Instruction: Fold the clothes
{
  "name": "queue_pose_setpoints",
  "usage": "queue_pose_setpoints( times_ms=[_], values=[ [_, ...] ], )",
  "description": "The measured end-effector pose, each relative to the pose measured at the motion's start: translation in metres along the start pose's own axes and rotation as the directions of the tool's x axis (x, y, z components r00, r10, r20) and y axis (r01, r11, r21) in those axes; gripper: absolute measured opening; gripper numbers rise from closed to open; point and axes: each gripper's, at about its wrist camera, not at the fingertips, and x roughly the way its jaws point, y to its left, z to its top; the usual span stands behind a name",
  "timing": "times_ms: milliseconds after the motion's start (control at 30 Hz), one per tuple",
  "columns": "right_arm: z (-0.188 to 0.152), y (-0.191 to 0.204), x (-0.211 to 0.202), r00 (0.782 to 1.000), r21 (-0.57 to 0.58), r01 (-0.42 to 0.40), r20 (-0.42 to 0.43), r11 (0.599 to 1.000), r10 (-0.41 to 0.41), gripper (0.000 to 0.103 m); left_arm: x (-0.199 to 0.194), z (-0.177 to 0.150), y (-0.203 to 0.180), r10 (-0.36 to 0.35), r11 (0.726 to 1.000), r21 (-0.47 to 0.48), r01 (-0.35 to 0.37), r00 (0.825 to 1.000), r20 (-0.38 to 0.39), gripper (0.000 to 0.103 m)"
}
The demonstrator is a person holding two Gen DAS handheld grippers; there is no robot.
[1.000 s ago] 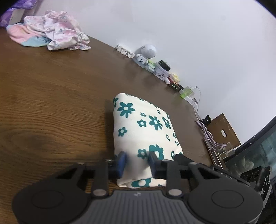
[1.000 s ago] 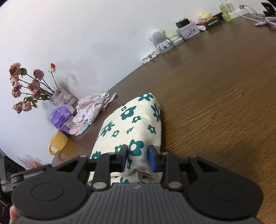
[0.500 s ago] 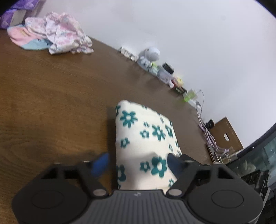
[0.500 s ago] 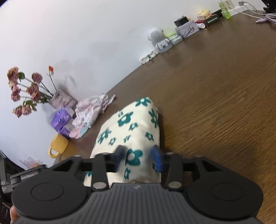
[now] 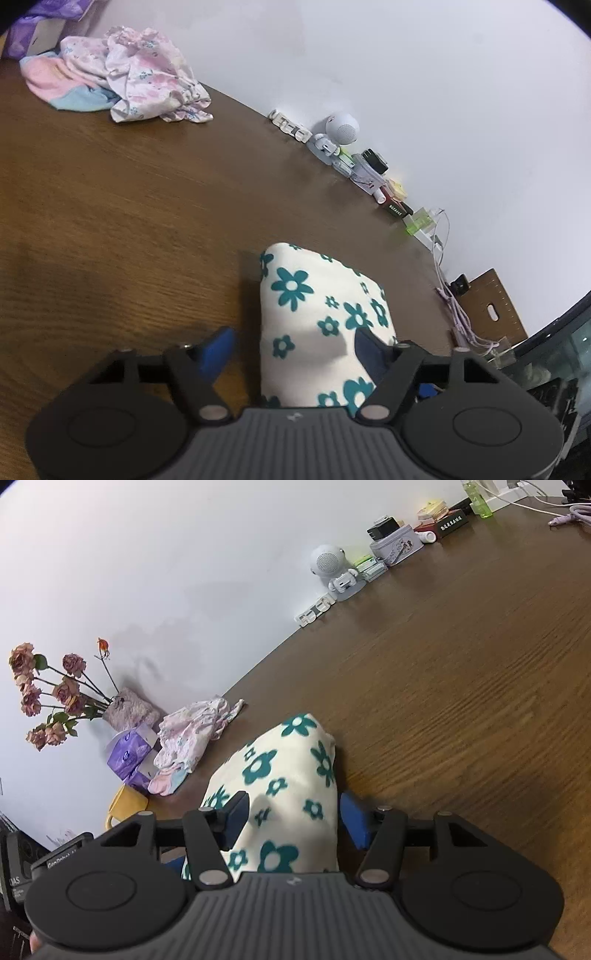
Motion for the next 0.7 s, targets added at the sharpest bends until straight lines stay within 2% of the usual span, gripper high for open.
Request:
queue_pose_setpoints(
  times_ms=[33,67,133,167,200,233,267,300,333,367,400,433,467,500,533,567,600,633,667,700],
  values=[
    [0.001,0.000,0.001,1.000,0.000,-0.001,0.000,1.000,0.001,0.032,0.001,0.001,0.000,-0.017,1.000,0.006,0.017,1.000,-0.004,0.030],
    [0.003,0.000,0.002,1.000,0.000,-0.002,0.000,1.000,0.002,0.026,0.002,0.001,0.000,-0.023,1.000,0.009,0.023,1.000,-0.001,0.030],
    [0.004,0.000,0.004,1.000,-0.009,0.003,0.000,1.000,-0.003,0.027,0.002,0.004,0.001,-0.020,1.000,-0.001,0.020,1.000,0.006,0.030],
    [0.006,-0.001,0.005,1.000,-0.001,0.000,0.005,1.000,0.000,0.031,0.003,0.006,0.002,-0.015,1.000,-0.020,0.015,1.000,0.005,0.045],
    [0.008,-0.003,0.005,1.000,0.011,-0.002,0.013,1.000,0.001,0.035,0.005,0.008,0.003,-0.002,0.999,-0.033,0.002,1.000,0.004,0.069],
    [0.009,-0.004,0.005,1.000,0.023,-0.003,0.021,1.000,0.003,0.045,0.007,0.009,0.005,0.016,0.999,-0.043,-0.016,1.000,0.004,0.073],
    [0.011,-0.005,0.006,1.000,0.027,-0.002,0.024,1.000,0.002,0.050,0.008,0.010,0.005,0.018,0.999,-0.042,-0.018,1.000,0.004,0.068],
    [0.013,-0.006,0.008,1.000,0.024,0.001,0.022,1.000,-0.002,0.049,0.009,0.010,0.005,0.010,0.999,-0.034,-0.010,1.000,0.005,0.049],
    [0.014,-0.006,0.010,1.000,0.021,0.005,0.020,1.000,-0.005,0.048,0.011,0.011,0.004,0.002,1.000,-0.026,-0.002,1.000,0.006,0.038],
    [0.015,-0.006,0.012,1.000,0.017,0.000,0.011,1.000,0.000,0.033,0.012,0.011,0.004,-0.006,1.000,-0.018,0.006,1.000,0.006,0.028],
    [0.016,-0.005,0.015,1.000,0.011,-0.013,-0.005,1.000,0.013,0.026,0.013,0.011,0.004,-0.014,1.000,-0.009,0.014,1.000,0.007,0.028],
    [0.016,-0.004,0.016,1.000,-0.002,-0.014,-0.012,1.000,0.014,0.025,0.014,0.013,0.004,-0.016,1.000,-0.006,0.016,1.000,0.009,0.028],
    [0.017,-0.002,0.017,1.000,-0.019,-0.005,-0.013,1.000,0.005,0.024,0.014,0.014,0.003,-0.014,1.000,-0.005,0.014,1.000,0.013,0.029],
    [0.018,-0.001,0.018,1.000,-0.030,-0.001,-0.013,1.000,0.001,0.025,0.015,0.015,0.003,-0.004,1.000,-0.012,0.005,1.000,0.014,0.044],
    [0.020,-0.001,0.019,1.000,-0.029,-0.003,-0.014,1.000,0.003,0.032,0.017,0.017,0.004,0.013,1.000,-0.022,-0.012,1.000,0.014,0.057],
    [0.023,-0.002,0.020,1.000,-0.026,-0.005,-0.013,1.000,0.004,0.051,0.020,0.019,0.004,0.032,0.999,-0.031,-0.031,0.999,0.015,0.074],
    [0.026,-0.002,0.022,1.000,-0.023,-0.005,-0.008,1.000,0.005,0.059,0.022,0.021,0.004,0.051,0.998,-0.040,-0.050,0.999,0.015,0.074],
    [0.029,-0.003,0.024,1.000,-0.020,-0.006,-0.004,1.000,0.006,0.061,0.026,0.023,0.005,0.053,0.998,-0.044,-0.053,0.999,0.009,0.074],
    [0.032,-0.004,0.025,1.000,-0.018,-0.007,0.001,1.000,0.007,0.058,0.029,0.025,0.005,0.043,0.998,-0.046,-0.043,0.999,-0.001,0.063],
    [0.034,-0.005,0.028,1.000,-0.017,-0.005,0.000,1.000,0.005,0.050,0.031,0.025,0.005,0.029,0.999,-0.041,-0.029,1.000,-0.007,0.031]
  ],
)
